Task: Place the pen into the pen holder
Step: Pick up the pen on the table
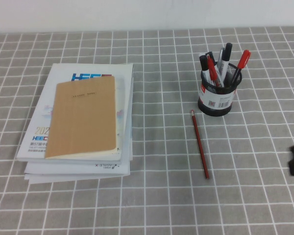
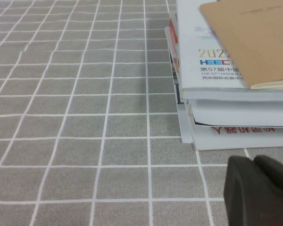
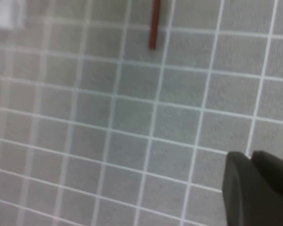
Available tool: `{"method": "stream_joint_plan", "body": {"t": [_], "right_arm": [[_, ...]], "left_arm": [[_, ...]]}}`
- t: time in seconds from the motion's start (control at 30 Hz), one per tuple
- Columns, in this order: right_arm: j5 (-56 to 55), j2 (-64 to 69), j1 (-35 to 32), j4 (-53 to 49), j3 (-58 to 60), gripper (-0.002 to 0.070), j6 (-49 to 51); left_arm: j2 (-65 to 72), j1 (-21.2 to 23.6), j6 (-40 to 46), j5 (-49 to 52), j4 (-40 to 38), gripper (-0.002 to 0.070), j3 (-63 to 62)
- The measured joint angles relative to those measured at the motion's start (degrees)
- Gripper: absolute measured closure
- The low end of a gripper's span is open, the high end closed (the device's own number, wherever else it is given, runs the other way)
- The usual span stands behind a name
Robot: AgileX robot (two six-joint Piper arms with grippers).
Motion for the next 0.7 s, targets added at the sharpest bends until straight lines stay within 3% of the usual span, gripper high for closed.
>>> {"method": "stream_joint_plan", "body": {"t": [0.3,0.7], "right_arm": [[0.12,18.28,14.00,-10.37,-13.44,0.0688,11.16],[9.07,43.71,18.94,-13.74,-37.36,0.0667,12.25]], "left_arm": [[0.00,0.00,0.00,0.00,0.00,0.0680,0.00],[0.00,0.00,0.00,0.00,0.00,0.0680,0.00]]}}
